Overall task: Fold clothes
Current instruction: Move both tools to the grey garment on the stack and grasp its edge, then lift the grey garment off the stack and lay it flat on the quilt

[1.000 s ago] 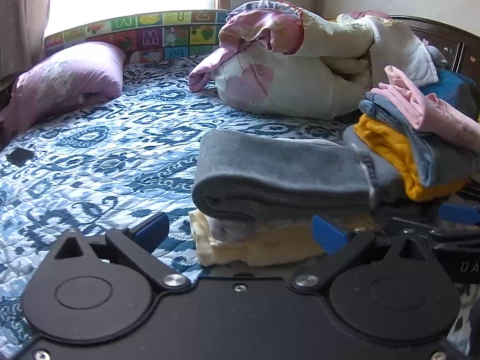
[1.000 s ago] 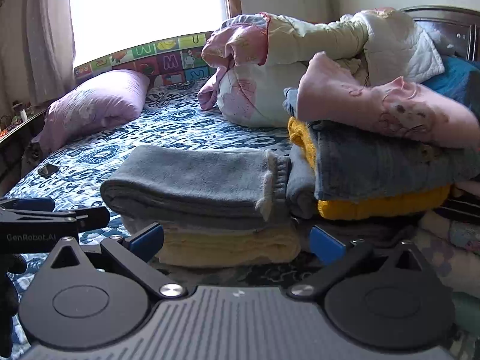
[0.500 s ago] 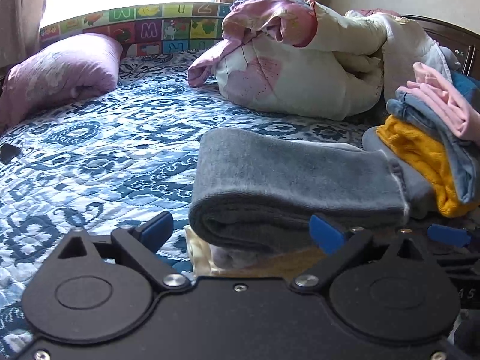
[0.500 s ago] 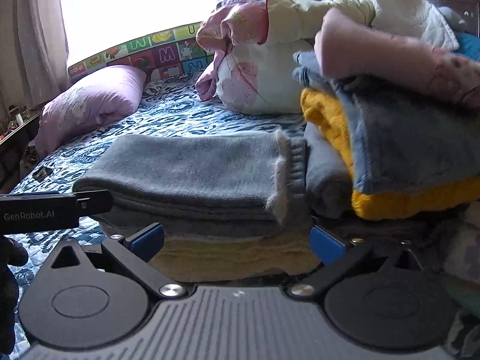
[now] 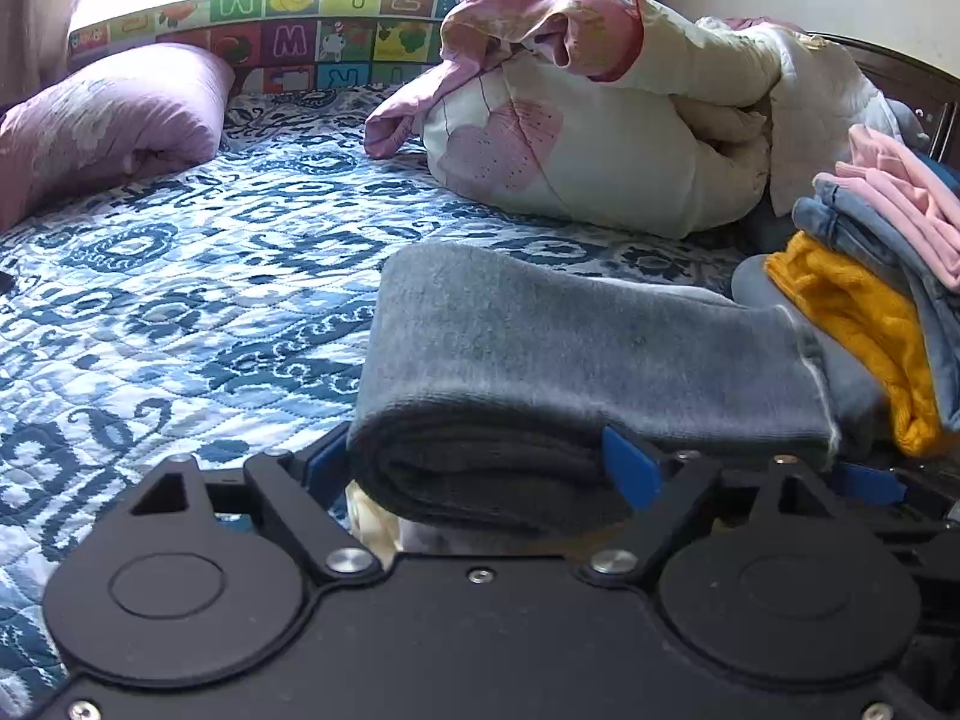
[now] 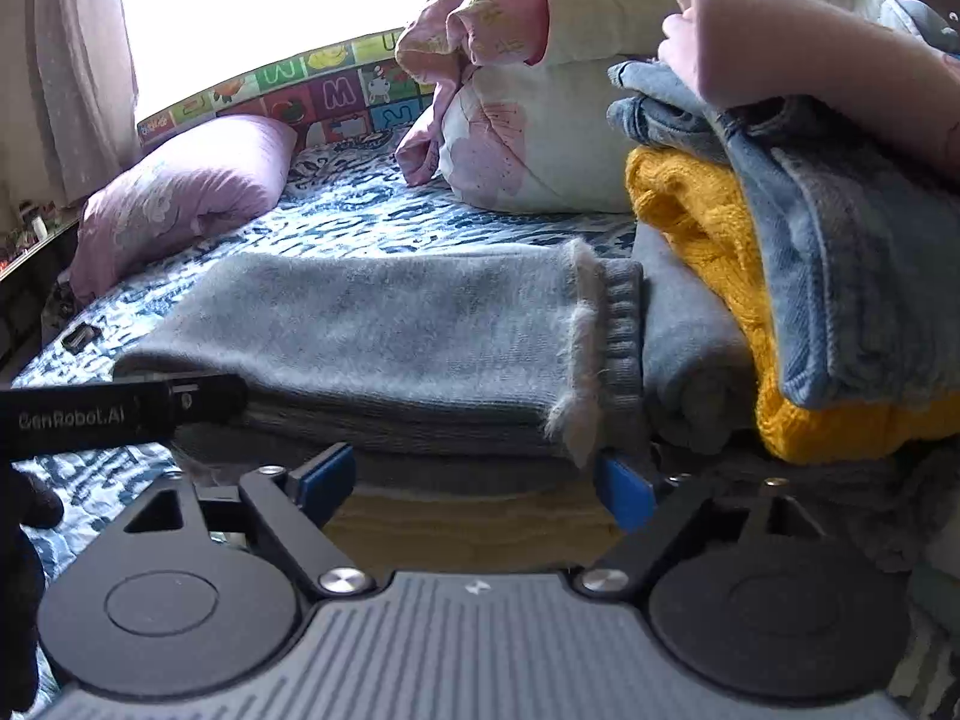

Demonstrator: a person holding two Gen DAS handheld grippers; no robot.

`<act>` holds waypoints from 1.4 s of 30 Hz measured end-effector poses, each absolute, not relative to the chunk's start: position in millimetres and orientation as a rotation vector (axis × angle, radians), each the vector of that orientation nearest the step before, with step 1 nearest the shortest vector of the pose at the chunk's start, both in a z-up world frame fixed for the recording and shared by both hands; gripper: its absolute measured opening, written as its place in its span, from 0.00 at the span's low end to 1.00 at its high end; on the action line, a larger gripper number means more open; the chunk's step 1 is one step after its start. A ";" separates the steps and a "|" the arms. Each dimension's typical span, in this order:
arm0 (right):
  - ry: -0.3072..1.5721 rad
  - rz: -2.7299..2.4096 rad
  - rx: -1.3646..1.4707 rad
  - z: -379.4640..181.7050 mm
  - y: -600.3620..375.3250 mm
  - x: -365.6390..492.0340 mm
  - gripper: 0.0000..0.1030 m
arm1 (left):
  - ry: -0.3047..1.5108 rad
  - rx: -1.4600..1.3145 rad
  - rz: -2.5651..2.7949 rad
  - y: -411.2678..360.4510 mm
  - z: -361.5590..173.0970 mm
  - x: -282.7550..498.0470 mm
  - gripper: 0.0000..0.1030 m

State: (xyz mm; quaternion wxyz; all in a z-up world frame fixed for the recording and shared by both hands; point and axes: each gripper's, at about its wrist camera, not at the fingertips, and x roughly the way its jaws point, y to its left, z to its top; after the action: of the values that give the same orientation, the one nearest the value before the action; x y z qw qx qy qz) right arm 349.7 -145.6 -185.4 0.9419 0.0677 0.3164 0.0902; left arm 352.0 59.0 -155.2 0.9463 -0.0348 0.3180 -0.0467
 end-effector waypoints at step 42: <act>0.848 0.398 0.196 -140.8 -155.9 199.1 0.87 | 0.780 -0.251 -0.055 30.8 -112.3 185.9 0.29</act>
State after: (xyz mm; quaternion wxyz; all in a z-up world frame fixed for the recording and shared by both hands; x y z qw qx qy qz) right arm 199.1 -155.9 -140.8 0.8877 0.0941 0.4080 0.1916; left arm 185.9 30.8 -112.3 0.9168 -0.1221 0.3793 -0.0266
